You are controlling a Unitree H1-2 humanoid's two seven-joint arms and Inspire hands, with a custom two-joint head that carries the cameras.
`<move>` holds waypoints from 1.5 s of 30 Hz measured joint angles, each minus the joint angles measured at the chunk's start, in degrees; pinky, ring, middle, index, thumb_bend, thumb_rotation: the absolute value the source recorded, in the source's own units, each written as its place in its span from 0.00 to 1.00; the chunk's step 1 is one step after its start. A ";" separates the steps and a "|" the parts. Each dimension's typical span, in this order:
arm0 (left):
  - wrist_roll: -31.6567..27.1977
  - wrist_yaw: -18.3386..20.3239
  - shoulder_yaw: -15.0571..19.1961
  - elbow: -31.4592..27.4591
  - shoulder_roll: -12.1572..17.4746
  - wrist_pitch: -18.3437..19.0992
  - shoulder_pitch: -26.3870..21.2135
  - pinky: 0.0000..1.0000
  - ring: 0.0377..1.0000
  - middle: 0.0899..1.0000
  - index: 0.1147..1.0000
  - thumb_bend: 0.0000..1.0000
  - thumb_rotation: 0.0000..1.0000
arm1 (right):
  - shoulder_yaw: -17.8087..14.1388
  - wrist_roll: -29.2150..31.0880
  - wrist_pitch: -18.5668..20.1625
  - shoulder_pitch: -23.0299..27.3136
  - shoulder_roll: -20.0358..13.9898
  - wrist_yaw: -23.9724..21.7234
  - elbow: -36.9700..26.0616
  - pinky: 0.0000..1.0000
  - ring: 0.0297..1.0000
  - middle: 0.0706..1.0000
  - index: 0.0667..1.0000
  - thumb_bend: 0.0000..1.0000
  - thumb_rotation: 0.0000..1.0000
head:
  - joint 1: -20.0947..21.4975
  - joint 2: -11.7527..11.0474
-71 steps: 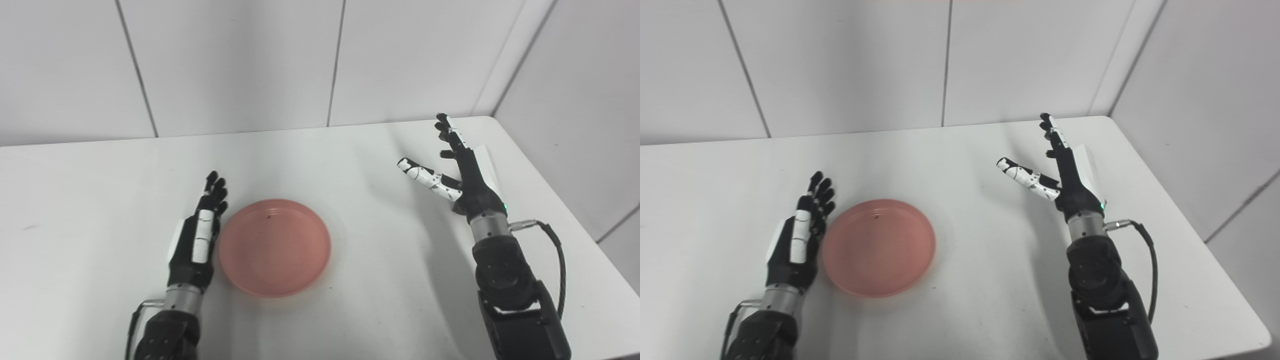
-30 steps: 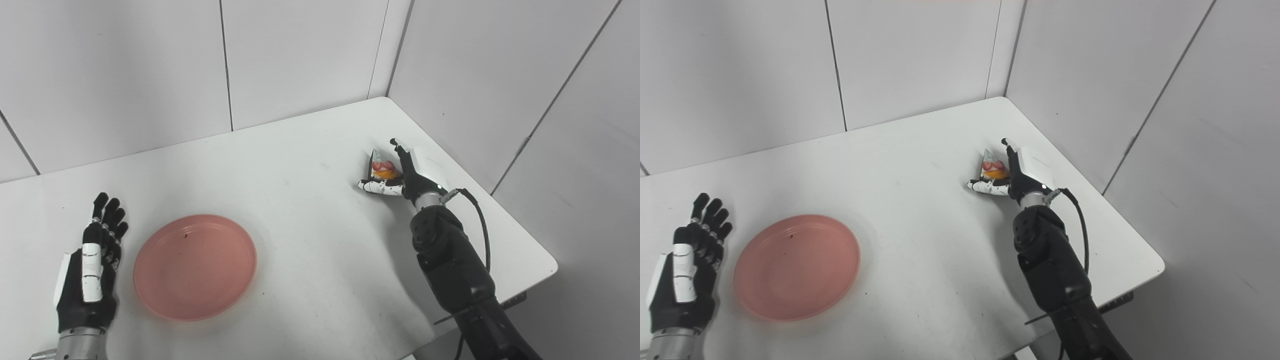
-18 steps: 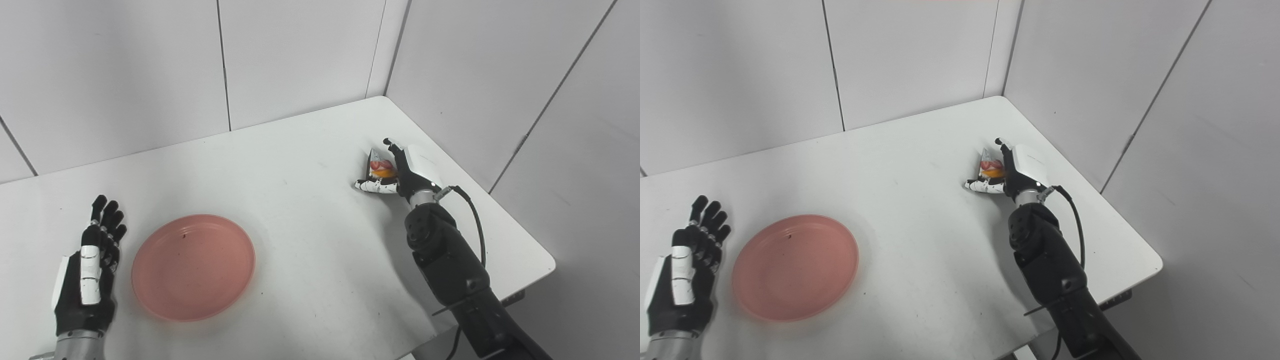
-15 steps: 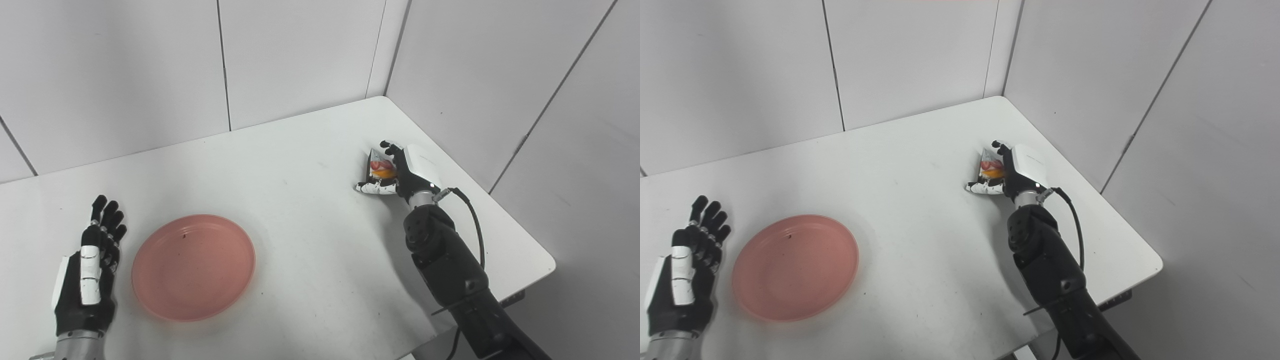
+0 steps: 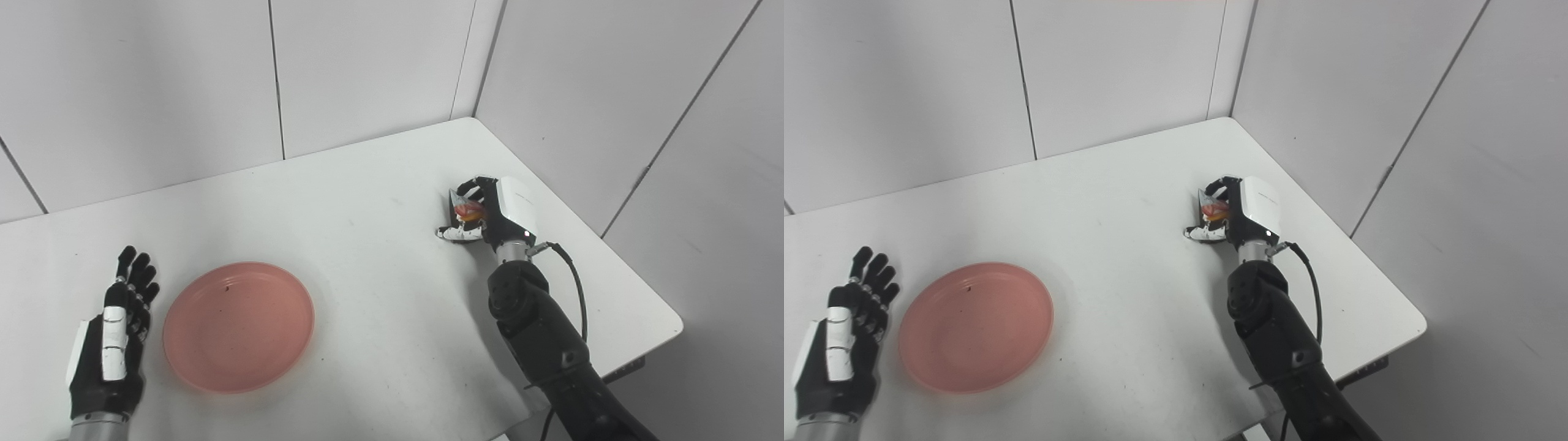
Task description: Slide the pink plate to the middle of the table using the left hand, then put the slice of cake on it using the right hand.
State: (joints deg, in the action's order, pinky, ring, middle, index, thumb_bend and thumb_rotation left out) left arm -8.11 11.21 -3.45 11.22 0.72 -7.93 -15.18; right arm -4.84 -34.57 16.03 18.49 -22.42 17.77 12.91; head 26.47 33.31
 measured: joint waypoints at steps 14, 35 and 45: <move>5.75 -5.62 -2.07 -1.24 -6.03 2.04 1.73 1.00 1.00 1.00 1.00 0.67 1.00 | 1.46 2.46 0.45 -1.73 -1.08 -7.98 -19.80 0.40 0.45 0.41 0.49 0.53 0.00 | -17.67 2.11; 10.44 -9.20 -3.68 2.15 -9.46 -1.12 0.34 1.00 1.00 1.00 1.00 0.71 1.00 | 13.24 4.07 -4.11 -2.91 4.60 -21.48 -32.23 0.34 0.38 0.39 0.50 0.52 0.00 | -23.74 3.08; 10.55 -10.40 -3.93 2.81 -9.84 -2.38 -0.01 1.00 1.00 1.00 1.00 0.72 1.00 | 19.29 2.21 -6.88 -0.57 8.62 -24.12 -27.30 0.31 0.36 0.38 0.50 0.52 0.00 | -24.71 3.25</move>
State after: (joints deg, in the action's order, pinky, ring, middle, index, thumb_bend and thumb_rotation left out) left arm 2.44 0.81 -7.39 14.02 -9.12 -10.30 -15.20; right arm 14.45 -32.36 9.15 17.92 -13.80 -6.35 -14.39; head 1.76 36.56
